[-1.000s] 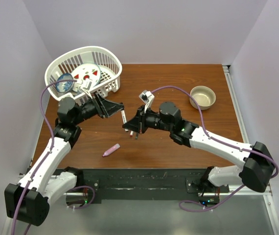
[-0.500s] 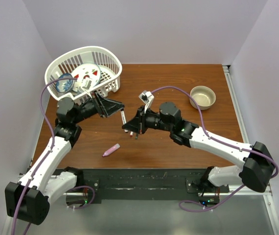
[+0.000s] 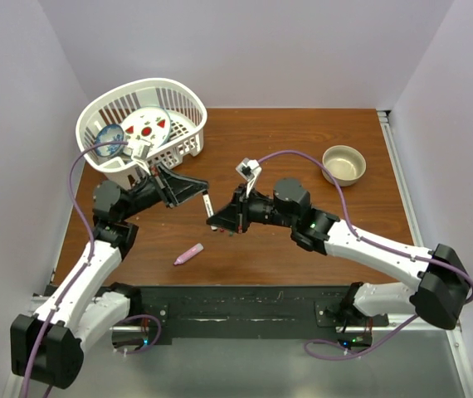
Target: Insert the pens into the pen caps
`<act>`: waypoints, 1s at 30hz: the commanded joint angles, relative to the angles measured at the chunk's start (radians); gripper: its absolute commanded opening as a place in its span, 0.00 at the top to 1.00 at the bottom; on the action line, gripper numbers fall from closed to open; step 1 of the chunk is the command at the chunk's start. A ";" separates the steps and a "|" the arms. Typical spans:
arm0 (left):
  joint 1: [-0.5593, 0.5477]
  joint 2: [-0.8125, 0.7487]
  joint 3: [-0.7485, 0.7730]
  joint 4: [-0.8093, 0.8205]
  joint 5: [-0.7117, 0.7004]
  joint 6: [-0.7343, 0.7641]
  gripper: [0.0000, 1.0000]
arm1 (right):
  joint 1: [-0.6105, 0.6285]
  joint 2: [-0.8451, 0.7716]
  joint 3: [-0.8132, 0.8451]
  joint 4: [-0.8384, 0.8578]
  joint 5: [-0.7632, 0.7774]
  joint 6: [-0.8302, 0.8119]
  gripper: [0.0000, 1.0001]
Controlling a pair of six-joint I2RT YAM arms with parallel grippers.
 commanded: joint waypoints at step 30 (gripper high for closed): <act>-0.036 -0.151 -0.278 0.235 0.274 -0.290 1.00 | -0.124 0.114 0.378 0.398 -0.020 0.046 1.00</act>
